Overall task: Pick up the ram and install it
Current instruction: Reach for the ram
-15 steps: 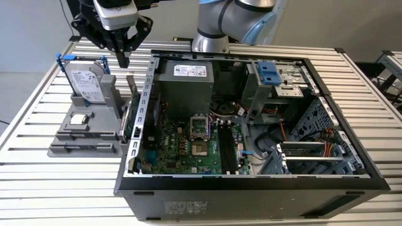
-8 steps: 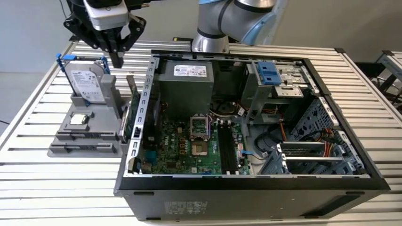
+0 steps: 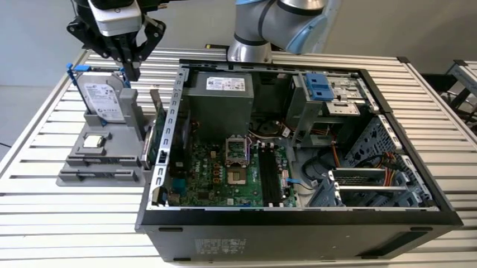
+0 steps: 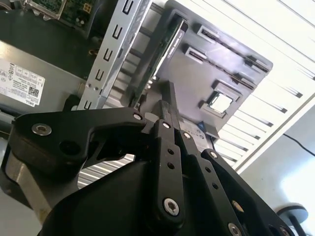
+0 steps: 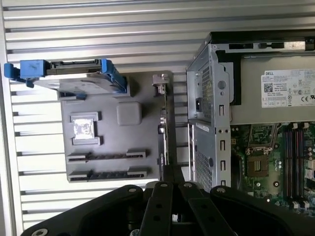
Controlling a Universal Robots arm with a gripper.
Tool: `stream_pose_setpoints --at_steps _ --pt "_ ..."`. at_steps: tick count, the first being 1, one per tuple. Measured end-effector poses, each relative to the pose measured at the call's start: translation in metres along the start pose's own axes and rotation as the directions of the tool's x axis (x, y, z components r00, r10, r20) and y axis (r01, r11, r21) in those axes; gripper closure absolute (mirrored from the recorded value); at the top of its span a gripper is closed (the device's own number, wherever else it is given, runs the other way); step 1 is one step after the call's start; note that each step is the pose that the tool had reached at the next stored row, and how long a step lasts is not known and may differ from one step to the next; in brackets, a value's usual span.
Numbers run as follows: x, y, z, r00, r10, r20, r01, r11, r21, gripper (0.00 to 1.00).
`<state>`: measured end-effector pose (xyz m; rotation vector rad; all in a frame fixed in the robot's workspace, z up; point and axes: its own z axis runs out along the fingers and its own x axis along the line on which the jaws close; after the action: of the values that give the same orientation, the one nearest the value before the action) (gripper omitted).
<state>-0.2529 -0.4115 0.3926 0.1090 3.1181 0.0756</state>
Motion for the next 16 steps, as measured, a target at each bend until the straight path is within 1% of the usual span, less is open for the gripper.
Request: stream_pose_setpoints --at_steps 16 --pt "0.0245 -0.0036 -0.0006 1.0 0.0 0.0 0.0 1.0 0.0 1.0"
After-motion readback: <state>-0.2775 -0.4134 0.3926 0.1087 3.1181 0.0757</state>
